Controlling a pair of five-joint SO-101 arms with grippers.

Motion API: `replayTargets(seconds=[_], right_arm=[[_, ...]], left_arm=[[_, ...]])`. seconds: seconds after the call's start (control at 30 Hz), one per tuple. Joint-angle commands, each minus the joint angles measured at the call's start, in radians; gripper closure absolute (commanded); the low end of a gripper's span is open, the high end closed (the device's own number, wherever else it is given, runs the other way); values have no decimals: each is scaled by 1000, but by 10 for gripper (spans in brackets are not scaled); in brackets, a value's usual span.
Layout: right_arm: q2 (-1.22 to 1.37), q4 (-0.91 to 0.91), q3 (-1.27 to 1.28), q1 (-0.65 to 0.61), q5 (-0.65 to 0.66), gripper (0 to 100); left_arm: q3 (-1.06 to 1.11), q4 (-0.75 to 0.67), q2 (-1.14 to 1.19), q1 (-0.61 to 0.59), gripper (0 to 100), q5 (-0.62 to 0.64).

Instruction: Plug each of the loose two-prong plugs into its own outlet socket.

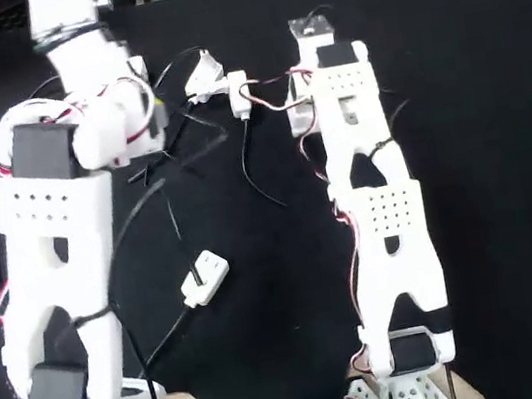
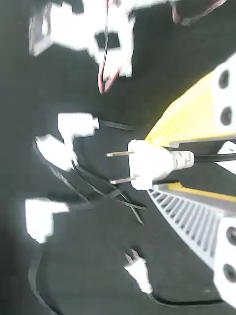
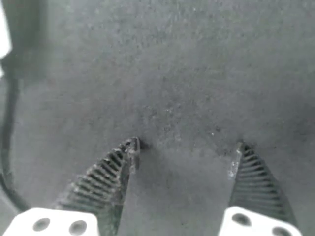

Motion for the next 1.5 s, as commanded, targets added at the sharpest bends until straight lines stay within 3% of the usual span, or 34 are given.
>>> replayTargets(seconds=[0.0, 0.13, 0.27, 0.4, 0.57, 0.7, 0.83, 0.93, 1.03, 1.23, 1.33, 1.47], right_arm=[[-4, -31, -48, 21, -9, 694], [-1, -35, -76, 66, -41, 694], [2, -34, -114, 123, -101, 694], [-2, -35, -119, 138, -120, 695], [-4, 3, -180, 132, -157, 695], [1, 100, -309, 129, -187, 695], [2, 193, -424, 132, -195, 695], [2, 215, -458, 138, -195, 698], [-2, 215, -461, 144, -195, 762], [-41, 216, -475, 149, -195, 973], [-65, 216, -473, 143, -193, 972], [-90, 215, -475, 117, -195, 970]], left_arm=[[-107, 40, -5, 76, 970, -80], [-130, 115, -5, 133, 970, -216], [-137, 121, -5, 145, 971, -304], [-137, 118, -5, 145, 972, -479], [-143, -23, -20, 168, 973, -503], [-96, -49, -52, 286, 973, -505], [15, -48, -101, 404, 973, -499], [127, -72, -176, 417, 973, -499], [265, -123, -299, 418, 973, -499], [657, -339, -707, 407, 973, -497], [881, -457, -939, 403, 973, -496], [1095, -575, -1200, 255, 973, -408]])
